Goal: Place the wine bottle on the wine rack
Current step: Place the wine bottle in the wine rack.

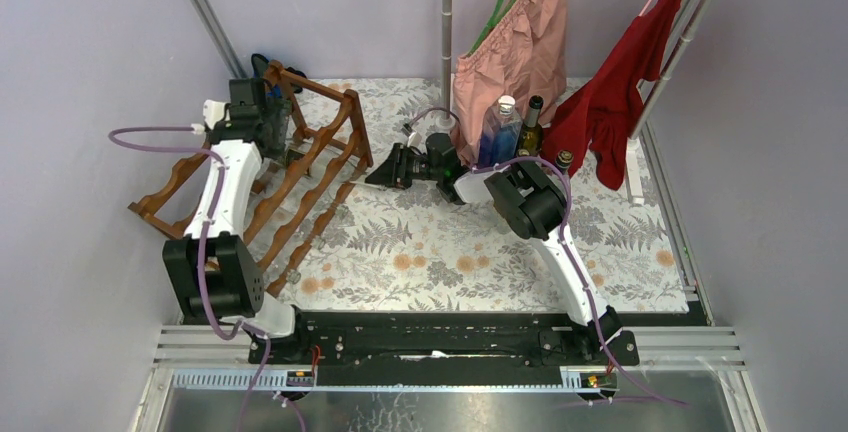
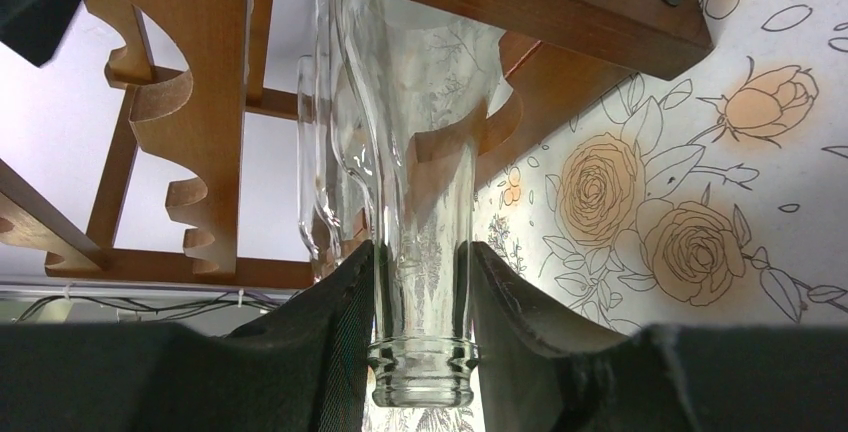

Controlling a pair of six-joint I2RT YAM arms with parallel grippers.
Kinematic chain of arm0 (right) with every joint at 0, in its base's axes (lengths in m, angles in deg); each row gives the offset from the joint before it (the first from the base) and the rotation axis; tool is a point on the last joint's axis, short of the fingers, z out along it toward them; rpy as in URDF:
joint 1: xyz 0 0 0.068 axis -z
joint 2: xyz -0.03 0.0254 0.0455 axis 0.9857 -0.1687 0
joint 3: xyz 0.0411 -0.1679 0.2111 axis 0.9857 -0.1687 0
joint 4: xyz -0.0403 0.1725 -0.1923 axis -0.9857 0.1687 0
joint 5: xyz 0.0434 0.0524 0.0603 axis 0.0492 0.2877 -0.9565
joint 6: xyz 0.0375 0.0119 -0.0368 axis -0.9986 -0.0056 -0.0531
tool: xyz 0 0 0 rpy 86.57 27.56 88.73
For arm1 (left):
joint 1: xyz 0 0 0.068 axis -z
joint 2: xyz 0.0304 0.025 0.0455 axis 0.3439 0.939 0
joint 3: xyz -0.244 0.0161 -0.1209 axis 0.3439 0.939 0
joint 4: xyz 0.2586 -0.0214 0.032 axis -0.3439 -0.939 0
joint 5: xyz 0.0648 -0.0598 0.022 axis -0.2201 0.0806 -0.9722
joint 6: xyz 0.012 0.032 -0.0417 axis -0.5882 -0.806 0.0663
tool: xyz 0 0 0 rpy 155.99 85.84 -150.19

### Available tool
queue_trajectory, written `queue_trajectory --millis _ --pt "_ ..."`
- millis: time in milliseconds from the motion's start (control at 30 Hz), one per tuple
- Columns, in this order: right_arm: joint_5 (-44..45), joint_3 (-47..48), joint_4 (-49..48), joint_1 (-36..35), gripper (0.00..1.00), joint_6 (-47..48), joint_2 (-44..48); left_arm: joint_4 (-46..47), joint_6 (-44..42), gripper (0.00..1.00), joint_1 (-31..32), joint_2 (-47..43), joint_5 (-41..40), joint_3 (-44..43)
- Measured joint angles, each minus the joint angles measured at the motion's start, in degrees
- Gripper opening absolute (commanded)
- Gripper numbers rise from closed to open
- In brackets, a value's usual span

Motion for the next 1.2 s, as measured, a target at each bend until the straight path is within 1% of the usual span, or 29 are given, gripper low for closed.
queue_trajectory --millis 67,133,367,667,800,1000,1200 --pt "0.0 0.0 -0.07 0.0 0.46 -0.42 0.0 -0.13 1.92 0.84 0.79 1.31 -0.13 0.68" --pt "0.09 0.0 0.0 0.0 0.49 -0.66 0.0 -0.28 3.63 0.85 1.33 3.08 -0.11 1.2" --pt "0.55 0.0 0.17 0.02 0.53 -1.55 0.0 -0.39 5.11 0.86 2.08 8.7 -0.33 1.46" --pt "0.5 0.02 0.13 0.02 0.53 -3.08 0.0 1.16 4.83 0.86 5.86 10.03 -3.63 3.89" --pt "0.48 0.07 0.13 0.02 0.53 -3.21 0.0 0.92 4.39 0.83 7.3 11.02 -5.81 3.93" --pt "0.48 0.09 0.15 0.02 0.53 -3.21 0.0 -0.24 4.0 0.81 8.39 13.94 -8.92 1.88" --pt "0.48 0.09 0.15 0.02 0.54 -3.37 0.0 -1.38 4.0 0.81 8.81 17.55 -9.79 0.59"
